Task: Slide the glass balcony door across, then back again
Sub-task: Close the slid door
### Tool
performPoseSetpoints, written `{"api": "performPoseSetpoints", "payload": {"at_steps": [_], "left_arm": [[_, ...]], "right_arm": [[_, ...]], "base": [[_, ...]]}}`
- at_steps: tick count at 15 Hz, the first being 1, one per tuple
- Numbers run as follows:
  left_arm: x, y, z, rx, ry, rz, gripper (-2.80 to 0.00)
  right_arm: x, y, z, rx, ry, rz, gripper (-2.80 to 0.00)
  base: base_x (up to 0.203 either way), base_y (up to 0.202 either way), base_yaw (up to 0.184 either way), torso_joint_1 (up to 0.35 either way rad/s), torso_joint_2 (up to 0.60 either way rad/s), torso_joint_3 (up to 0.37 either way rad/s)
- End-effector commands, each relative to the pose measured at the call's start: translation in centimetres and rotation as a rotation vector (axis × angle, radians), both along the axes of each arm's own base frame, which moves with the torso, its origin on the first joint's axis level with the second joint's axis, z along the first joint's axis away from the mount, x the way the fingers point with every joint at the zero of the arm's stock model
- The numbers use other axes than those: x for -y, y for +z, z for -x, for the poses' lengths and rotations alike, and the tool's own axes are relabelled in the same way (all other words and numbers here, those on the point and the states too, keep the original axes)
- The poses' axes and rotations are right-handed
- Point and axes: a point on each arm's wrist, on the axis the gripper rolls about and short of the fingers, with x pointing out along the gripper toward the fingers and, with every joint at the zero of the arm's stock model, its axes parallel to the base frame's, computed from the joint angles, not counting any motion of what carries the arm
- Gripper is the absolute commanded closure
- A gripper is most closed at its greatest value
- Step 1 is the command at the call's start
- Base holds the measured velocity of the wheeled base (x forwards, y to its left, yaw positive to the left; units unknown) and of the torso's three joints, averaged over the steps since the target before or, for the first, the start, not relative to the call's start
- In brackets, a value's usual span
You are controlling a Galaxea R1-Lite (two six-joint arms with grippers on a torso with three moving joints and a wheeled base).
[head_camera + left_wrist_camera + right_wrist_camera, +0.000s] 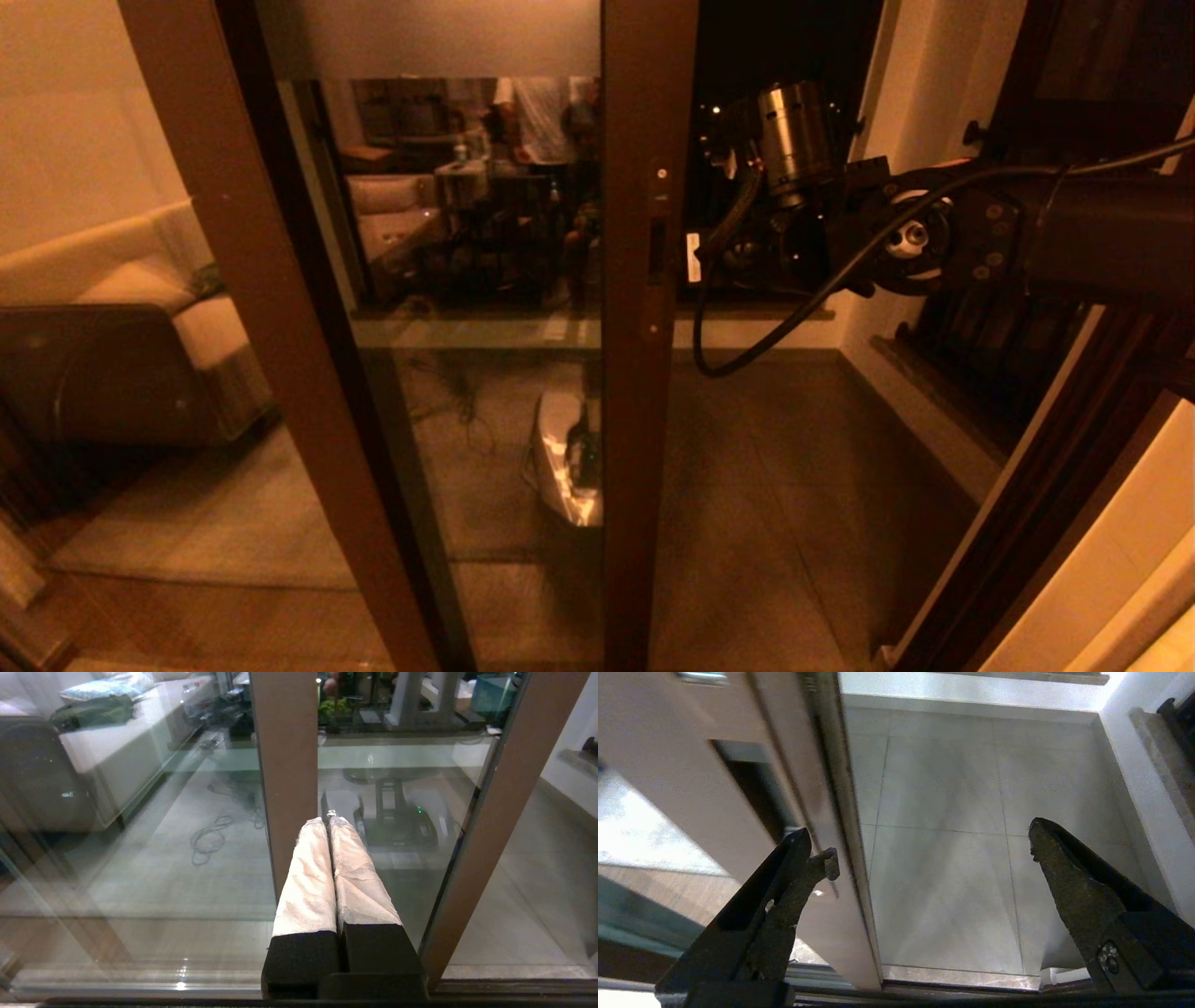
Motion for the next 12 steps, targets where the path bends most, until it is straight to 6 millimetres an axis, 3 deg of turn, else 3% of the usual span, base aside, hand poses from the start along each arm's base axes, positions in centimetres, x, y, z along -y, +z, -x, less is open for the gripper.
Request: {"api": "performPoseSetpoints", "payload": {"at_steps": [1, 12], "left_arm": [[0.00, -0.55, -0.16, -0.019, 0.000, -0.001, 0.00], [0.00, -0.58, -0.17, -0.021, 0.000, 0.000, 0.00]], "right_arm": [[0.17, -0.28, -0.45, 0.003, -0.011, 0.002, -2.80], [-0.26, 0.37, 0.11, 0.030, 0.019, -0.001, -2.80]], "base": [[0.000, 0.000, 0.000, 0.000, 0.00, 0.000], [0.000, 0.000, 0.000, 0.000, 0.00, 0.000]]}}
